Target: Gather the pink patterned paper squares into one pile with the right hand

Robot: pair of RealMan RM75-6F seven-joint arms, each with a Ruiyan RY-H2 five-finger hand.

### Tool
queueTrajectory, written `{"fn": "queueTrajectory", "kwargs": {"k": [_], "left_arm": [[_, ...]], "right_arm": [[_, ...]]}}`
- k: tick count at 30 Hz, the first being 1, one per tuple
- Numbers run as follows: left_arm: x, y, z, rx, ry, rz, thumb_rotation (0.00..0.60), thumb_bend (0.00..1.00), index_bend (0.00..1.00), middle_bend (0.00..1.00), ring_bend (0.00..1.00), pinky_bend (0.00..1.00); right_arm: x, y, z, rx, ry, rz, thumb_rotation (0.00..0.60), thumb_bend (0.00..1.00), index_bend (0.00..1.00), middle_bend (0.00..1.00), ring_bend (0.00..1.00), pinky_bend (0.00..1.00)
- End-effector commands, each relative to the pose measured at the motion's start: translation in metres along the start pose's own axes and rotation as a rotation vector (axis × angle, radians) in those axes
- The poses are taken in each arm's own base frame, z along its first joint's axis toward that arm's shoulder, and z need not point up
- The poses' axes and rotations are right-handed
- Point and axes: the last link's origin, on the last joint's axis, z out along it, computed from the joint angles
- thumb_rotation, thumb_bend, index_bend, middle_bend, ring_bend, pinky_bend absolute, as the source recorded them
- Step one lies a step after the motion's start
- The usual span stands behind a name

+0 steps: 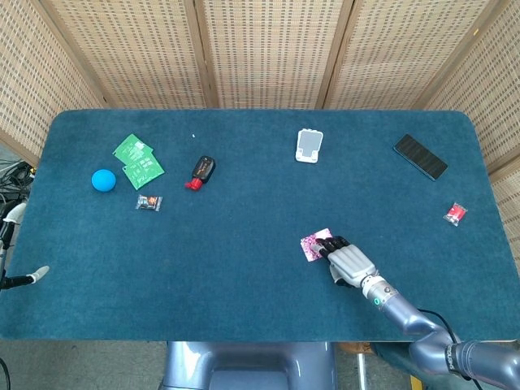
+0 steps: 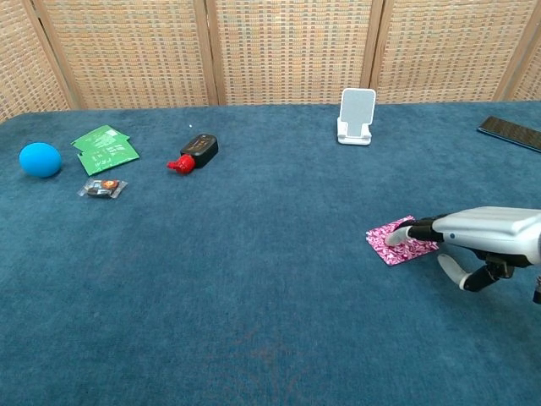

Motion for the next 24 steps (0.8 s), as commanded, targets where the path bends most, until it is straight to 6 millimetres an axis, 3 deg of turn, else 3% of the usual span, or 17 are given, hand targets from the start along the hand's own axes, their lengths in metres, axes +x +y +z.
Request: {"fn": "queueTrajectory", "kwargs": {"k": [1,18,24], "left_arm": [[0.0,0.0,0.0,-0.001,-0.001,0.0,0.6,0.0,0.0,0.0,0.0,0.0],[0.001,0.001,-0.001,-0.003,0.002,-0.004,0.6,0.0,0.0,0.0,0.0,0.0],[0.002,0.0,-0.002,-0.001,0.006,-0.009,0.6,0.0,0.0,0.0,0.0,0.0]], "right_arm": [[-0.004,-0.006,-0.006,0.027,-0.012,-0.04,0.6,1.0,0.1,0.12,0.05,0.1],[-0.019,-0.038,-0.039,0.164,-0.096,-0.153,0.6,1.0,0.1,0.12,0.06,0.09],[-0.012,-0.047,-0.044,0.198,-0.059,-0.169,0.6,1.0,0.1,0.12,0.06,0.09]]}}
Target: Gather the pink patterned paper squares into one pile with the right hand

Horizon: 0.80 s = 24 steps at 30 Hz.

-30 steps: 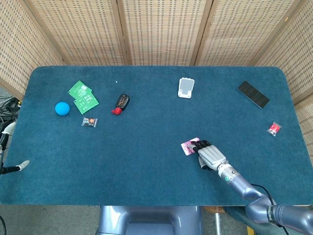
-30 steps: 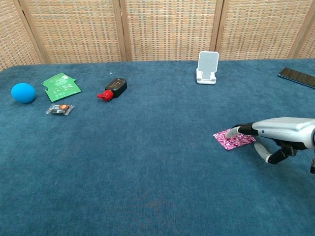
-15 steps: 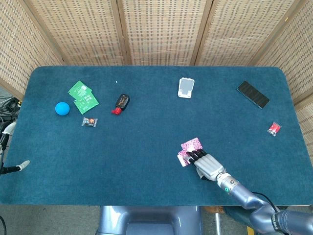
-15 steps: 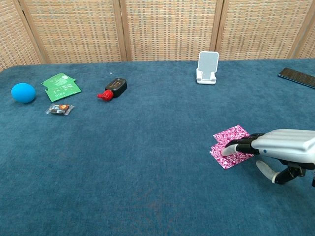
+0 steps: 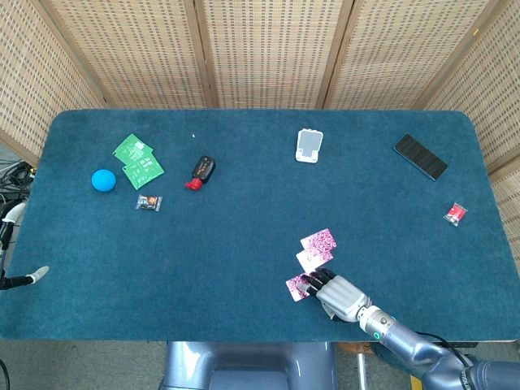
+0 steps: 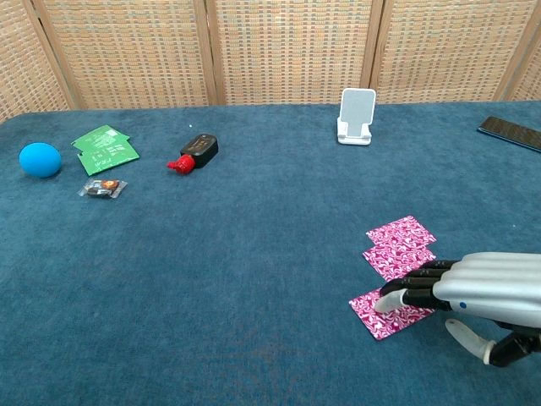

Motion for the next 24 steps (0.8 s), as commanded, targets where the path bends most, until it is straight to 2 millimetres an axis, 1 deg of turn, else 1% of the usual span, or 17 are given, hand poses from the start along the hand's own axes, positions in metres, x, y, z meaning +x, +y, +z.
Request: {"fn": "queueTrajectory", "kwargs": {"k": [1,7,11,13,15,18,24], "left_arm": [[0.0,0.0,0.0,0.0,0.001,-0.002,0.6,0.0,0.0,0.0,0.0,0.0],[0.001,-0.001,-0.001,-0.001,0.002,-0.004,0.6,0.0,0.0,0.0,0.0,0.0],[0.001,0.0,-0.001,-0.005,0.001,-0.005,0.6,0.0,0.0,0.0,0.0,0.0],[0.001,0.0,-0.001,-0.005,0.002,-0.005,0.6,0.0,0.0,0.0,0.0,0.0],[0.001,0.0,-0.001,-0.004,0.002,-0.004,0.6,0.0,0.0,0.0,0.0,0.0],[0.001,0.0,-0.001,-0.002,0.002,-0.004,0.6,0.0,0.0,0.0,0.0,0.0],[0.0,-0.001,0.0,0.001,0.0,-0.005,0.6,0.0,0.0,0.0,0.0,0.0]], "right_arm": [[0.011,-0.001,-0.001,0.004,0.052,-0.01,0.6,1.0,0.1,0.12,0.06,0.09],[0.037,0.014,0.003,-0.036,0.179,-0.005,0.6,1.0,0.1,0.12,0.06,0.09],[0.044,0.028,0.009,-0.076,0.196,-0.008,0.6,1.0,0.1,0.12,0.06,0.09],[0.041,0.035,0.015,-0.1,0.171,-0.011,0.6,1.0,0.1,0.12,0.06,0.09],[0.036,0.038,0.02,-0.112,0.152,-0.014,0.6,1.0,0.1,0.12,0.06,0.09],[0.031,0.038,0.024,-0.117,0.137,-0.022,0.6,1.0,0.1,0.12,0.06,0.09],[0.016,0.035,0.025,-0.11,0.104,-0.098,0.6,1.0,0.1,0.13,0.06,0.09]]}}
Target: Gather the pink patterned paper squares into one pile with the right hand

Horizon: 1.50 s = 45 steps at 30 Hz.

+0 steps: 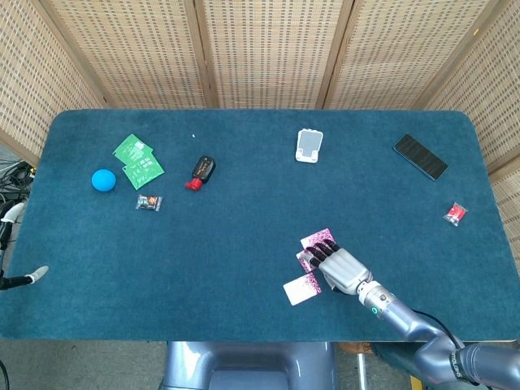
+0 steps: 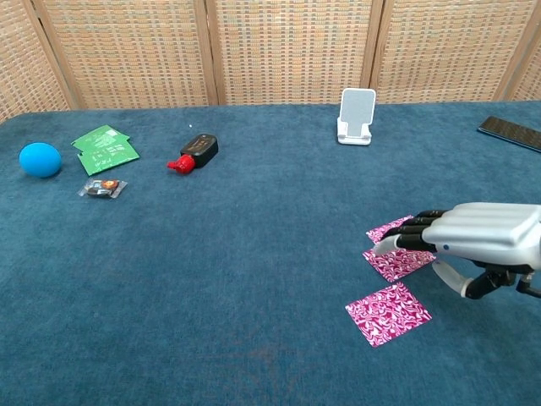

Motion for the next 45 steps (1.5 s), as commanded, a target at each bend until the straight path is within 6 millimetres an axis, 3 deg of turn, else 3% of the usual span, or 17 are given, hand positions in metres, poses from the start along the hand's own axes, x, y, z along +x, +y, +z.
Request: {"fn": "queueTrajectory", "kwargs": {"k": [1,11,23,34,37,39,43,44,45], "left_arm": [[0.0,0.0,0.0,0.0,0.0,-0.001,0.6,0.0,0.0,0.0,0.0,0.0],[0.001,0.0,0.0,0.0,0.003,-0.002,0.6,0.0,0.0,0.0,0.0,0.0],[0.0,0.002,0.002,-0.008,-0.001,0.002,0.6,0.0,0.0,0.0,0.0,0.0],[0.0,0.003,0.001,-0.01,0.001,0.003,0.6,0.0,0.0,0.0,0.0,0.0],[0.0,0.002,0.0,-0.007,0.003,0.0,0.6,0.0,0.0,0.0,0.0,0.0],[0.001,0.001,0.0,-0.005,0.005,-0.003,0.6,0.0,0.0,0.0,0.0,0.0],[0.002,0.0,0.0,-0.002,0.007,-0.007,0.6,0.0,0.0,0.0,0.0,0.0],[0.002,0.0,0.0,-0.003,0.007,-0.008,0.6,0.0,0.0,0.0,0.0,0.0],[0.002,0.0,0.0,-0.005,0.006,-0.008,0.6,0.0,0.0,0.0,0.0,0.0]], "right_arm": [[-0.008,-0.002,-0.001,0.005,-0.017,-0.031,0.6,1.0,0.1,0.13,0.06,0.09],[-0.016,0.014,-0.02,-0.051,-0.054,-0.056,0.6,1.0,0.11,0.13,0.06,0.09],[-0.028,0.041,-0.058,-0.118,-0.101,-0.065,0.6,1.0,0.11,0.13,0.06,0.09],[-0.031,0.045,-0.07,-0.126,-0.131,-0.039,0.6,1.0,0.16,0.17,0.11,0.13],[-0.027,0.045,-0.072,-0.128,-0.118,-0.044,0.6,1.0,0.14,0.12,0.11,0.11],[-0.021,0.045,-0.07,-0.132,-0.079,-0.045,0.6,0.91,0.13,0.06,0.11,0.09],[0.003,0.048,-0.063,-0.142,0.053,0.003,0.6,0.29,0.13,0.0,0.09,0.07],[0.011,0.05,-0.06,-0.141,0.086,0.013,0.6,0.16,0.13,0.0,0.09,0.07],[0.018,0.051,-0.057,-0.139,0.11,0.019,0.6,0.1,0.13,0.0,0.09,0.07]]}}
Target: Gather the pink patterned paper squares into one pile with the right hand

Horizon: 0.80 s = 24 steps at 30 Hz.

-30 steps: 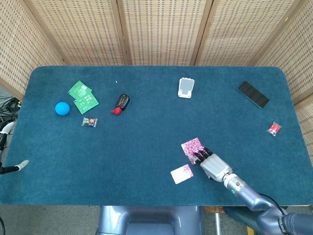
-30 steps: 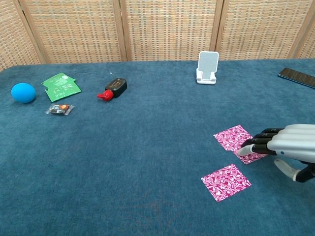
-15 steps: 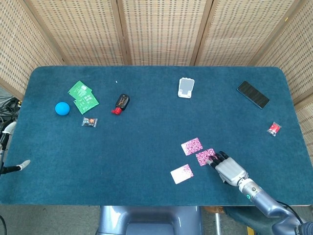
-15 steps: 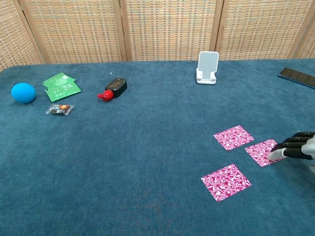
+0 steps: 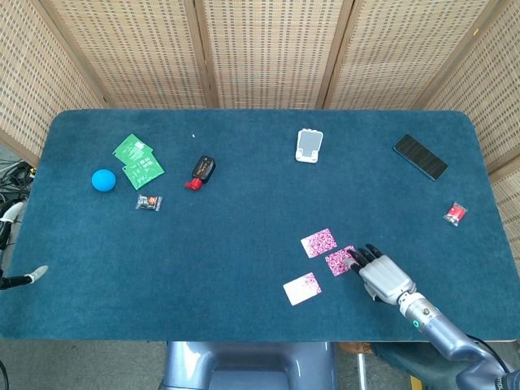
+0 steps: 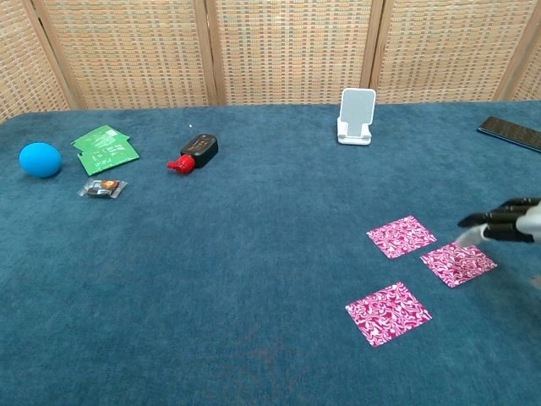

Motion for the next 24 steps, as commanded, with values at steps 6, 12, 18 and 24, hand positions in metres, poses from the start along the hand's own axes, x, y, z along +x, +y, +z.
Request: {"fn": "queueTrajectory", "kwargs": {"k": [6,12,18,24], "left_arm": [[-0.002,0.003,0.0,-0.01,-0.007,0.007,0.6,0.0,0.0,0.0,0.0,0.0],[-0.003,0.002,0.002,-0.001,-0.012,0.012,0.6,0.0,0.0,0.0,0.0,0.0],[-0.004,0.001,0.004,0.004,-0.018,0.014,0.6,0.0,0.0,0.0,0.0,0.0],[-0.004,0.001,0.005,0.007,-0.018,0.011,0.6,0.0,0.0,0.0,0.0,0.0]], "right_arm": [[0.058,0.005,0.042,0.011,0.152,0.047,0.6,0.0,0.19,0.0,0.09,0.06],[0.074,-0.005,0.074,0.022,0.134,0.013,0.6,0.05,0.31,0.0,0.09,0.07],[0.076,-0.018,0.105,0.026,0.097,-0.004,0.6,0.15,0.36,0.0,0.09,0.07],[0.07,-0.023,0.126,0.009,0.075,-0.049,0.6,0.15,0.36,0.0,0.09,0.07]]}}
